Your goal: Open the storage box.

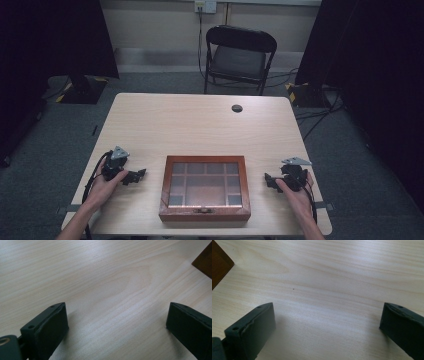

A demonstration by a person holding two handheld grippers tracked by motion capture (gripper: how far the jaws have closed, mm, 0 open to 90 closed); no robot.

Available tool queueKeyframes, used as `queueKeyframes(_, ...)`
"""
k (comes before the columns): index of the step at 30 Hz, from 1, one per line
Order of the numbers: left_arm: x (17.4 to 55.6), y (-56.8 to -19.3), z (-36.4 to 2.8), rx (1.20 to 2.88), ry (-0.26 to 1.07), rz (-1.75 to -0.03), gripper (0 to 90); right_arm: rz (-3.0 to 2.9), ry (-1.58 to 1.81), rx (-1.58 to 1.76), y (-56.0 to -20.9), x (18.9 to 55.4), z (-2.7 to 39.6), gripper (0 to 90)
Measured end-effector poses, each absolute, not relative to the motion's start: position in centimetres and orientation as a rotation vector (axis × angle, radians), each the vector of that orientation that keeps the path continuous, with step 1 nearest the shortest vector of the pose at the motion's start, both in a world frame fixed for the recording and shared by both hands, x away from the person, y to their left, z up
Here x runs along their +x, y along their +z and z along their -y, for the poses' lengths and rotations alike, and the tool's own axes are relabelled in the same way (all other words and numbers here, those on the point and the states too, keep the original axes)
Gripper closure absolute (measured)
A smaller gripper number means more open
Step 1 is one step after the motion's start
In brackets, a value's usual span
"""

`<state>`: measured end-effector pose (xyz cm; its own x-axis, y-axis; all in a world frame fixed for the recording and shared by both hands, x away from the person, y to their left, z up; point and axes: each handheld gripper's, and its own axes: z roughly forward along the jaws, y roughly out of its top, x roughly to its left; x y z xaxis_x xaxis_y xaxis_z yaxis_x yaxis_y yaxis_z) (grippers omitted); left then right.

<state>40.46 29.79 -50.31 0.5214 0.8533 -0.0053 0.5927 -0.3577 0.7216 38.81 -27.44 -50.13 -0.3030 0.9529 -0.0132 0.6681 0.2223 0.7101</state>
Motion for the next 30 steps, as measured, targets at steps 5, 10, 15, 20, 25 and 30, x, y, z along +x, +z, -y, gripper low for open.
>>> queueKeyframes(5,40.5,-50.3,-29.8,2.083,0.493,-1.172,3.1,-2.052,0.843,1.491,-50.1,38.8,27.4,0.0)
queueKeyframes(10,40.5,-50.3,-29.8,2.093,0.501,-1.169,2.8,-2.066,0.877,1.458,-50.0,38.8,27.5,9.5)
queueKeyframes(15,40.5,-50.3,-29.8,2.094,0.501,-1.169,2.6,-2.079,0.916,1.442,-49.4,38.4,27.1,23.3)
queueKeyframes(20,40.5,-50.3,-29.9,2.097,0.497,-1.165,2.4,-2.100,1.020,1.429,-48.2,38.1,26.6,28.9)
queueKeyframes(25,40.5,-50.3,-29.9,2.097,0.497,-1.165,2.3,-2.153,1.139,1.382,-47.0,37.5,25.3,36.3)
queueKeyframes(30,40.5,-50.3,-29.8,2.094,0.496,-1.166,2.3,-2.228,1.207,1.310,-46.1,36.9,24.1,42.9)
